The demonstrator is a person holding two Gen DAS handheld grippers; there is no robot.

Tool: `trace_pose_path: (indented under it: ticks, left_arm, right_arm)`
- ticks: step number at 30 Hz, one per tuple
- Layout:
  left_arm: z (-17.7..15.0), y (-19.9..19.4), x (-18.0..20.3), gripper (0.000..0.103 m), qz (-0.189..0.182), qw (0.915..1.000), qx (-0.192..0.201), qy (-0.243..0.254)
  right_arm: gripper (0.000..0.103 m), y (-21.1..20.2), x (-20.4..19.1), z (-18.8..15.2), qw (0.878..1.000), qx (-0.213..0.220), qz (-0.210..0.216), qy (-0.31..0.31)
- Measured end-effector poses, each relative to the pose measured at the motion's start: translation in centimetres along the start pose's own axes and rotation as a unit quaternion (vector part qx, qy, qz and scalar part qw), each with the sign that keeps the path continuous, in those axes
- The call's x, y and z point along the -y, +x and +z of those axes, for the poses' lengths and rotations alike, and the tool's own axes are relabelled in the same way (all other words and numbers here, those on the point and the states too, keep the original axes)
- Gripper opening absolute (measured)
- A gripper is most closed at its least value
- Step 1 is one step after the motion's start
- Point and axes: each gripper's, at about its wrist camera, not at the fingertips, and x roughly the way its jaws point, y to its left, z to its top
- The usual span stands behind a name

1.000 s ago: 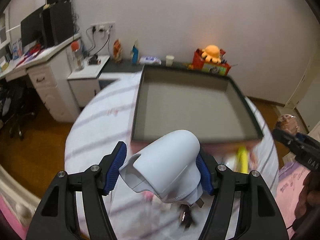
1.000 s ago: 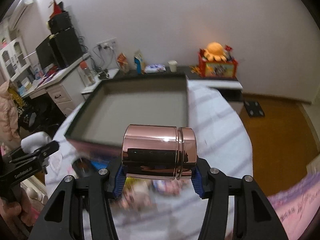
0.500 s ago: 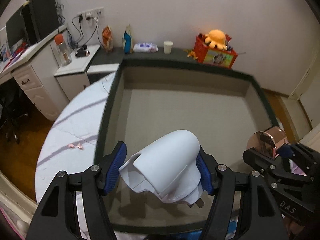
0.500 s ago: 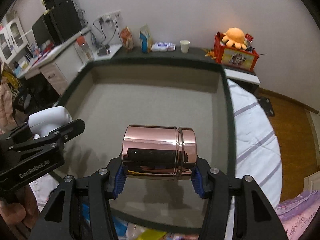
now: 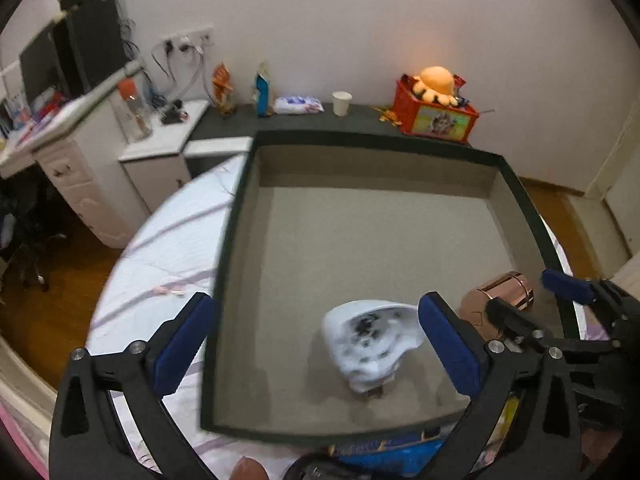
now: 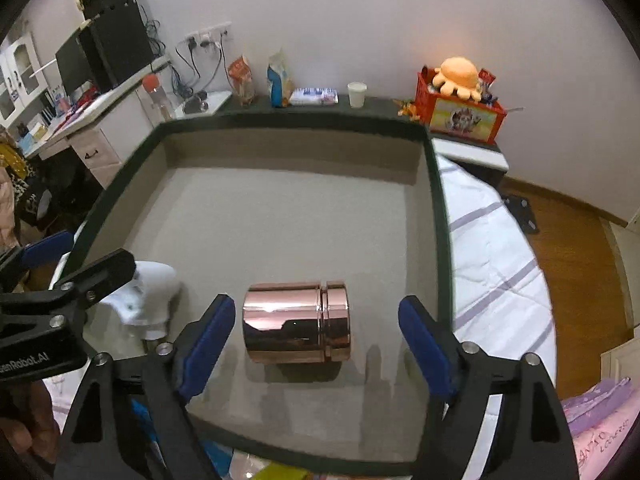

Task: Organize rigid objects
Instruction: 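Open both tools and withdraw them from the box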

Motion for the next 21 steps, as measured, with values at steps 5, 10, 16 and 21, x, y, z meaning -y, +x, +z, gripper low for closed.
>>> trace_pose_path:
  ticks: [5, 10, 16, 21]
  left_arm:
    - [-0.7, -4.7, -0.2, 0.103, 0.022, 0.9993, 0.031, 0.002]
    - [-1.8, -10.0, -1.1, 0.103, 0.041, 0.997, 0.065, -0.009]
    - [-5.5, -15.8, -1.7, 0.103, 0.073, 0.9925, 0.096, -0.02]
    - [-10.2, -18.3, -2.1, 0.103, 0.082, 0.9911, 0.101, -0.028]
  right_arm:
    - [0.087, -3.6, 0.7, -0.4, 0.998, 0.041, 0.036, 0.023]
    - [0.09, -8.7, 1.1, -1.6, 0.992, 0.085, 0.084, 0.032]
    - [0.103, -15.5, 1.3, -4.5, 0.979, 0.141, 0.146, 0.029]
    - [0.103, -18.2, 1.5, -7.4, 0.982, 0.151, 0.111, 0.016]
